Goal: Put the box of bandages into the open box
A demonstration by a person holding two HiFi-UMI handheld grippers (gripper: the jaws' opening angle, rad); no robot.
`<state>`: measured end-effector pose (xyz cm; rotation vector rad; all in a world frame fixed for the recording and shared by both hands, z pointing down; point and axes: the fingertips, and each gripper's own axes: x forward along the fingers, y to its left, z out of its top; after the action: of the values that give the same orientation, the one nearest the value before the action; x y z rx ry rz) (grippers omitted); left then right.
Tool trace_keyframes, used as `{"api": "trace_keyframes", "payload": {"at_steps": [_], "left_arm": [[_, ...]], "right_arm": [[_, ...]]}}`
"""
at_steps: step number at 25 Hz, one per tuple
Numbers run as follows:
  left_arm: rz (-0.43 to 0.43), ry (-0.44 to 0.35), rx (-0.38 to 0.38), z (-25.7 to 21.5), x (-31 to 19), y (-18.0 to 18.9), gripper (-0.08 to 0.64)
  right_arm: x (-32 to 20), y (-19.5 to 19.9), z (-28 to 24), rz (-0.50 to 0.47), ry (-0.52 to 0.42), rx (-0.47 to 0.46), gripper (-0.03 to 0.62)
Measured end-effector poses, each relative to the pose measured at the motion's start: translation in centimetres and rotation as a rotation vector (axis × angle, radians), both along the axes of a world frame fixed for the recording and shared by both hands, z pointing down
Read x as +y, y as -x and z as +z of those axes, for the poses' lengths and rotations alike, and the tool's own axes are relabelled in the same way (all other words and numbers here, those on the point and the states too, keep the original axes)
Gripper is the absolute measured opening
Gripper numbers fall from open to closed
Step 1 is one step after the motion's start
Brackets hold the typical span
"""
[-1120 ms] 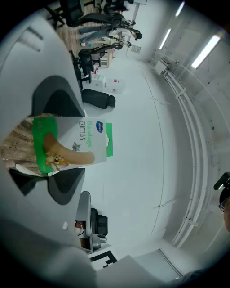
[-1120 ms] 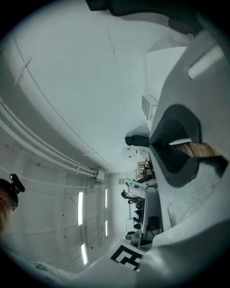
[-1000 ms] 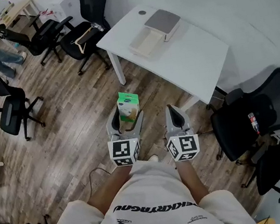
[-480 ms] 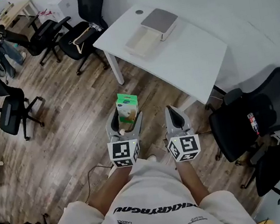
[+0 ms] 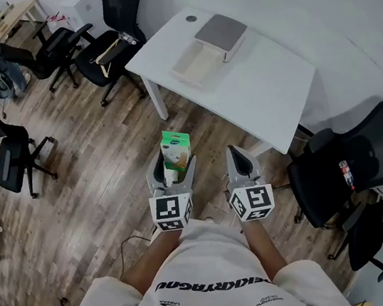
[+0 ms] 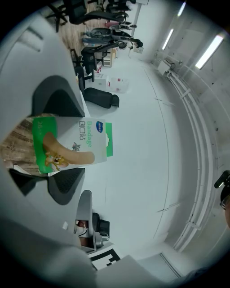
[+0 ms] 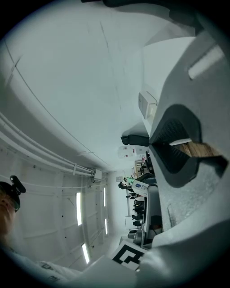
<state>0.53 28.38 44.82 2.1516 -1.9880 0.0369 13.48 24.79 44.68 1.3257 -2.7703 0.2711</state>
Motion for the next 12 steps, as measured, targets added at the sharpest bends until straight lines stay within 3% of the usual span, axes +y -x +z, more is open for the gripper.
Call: {"api": "trace_keyframes", "payload": {"at_steps": [12], "left_arm": [[0.052,0.03,0.001,0.5,-11.4,5.2,0.36]], "right_arm": [[-10.8,5.4,0.5,0.055,0.029,0.004,-0.003]]}}
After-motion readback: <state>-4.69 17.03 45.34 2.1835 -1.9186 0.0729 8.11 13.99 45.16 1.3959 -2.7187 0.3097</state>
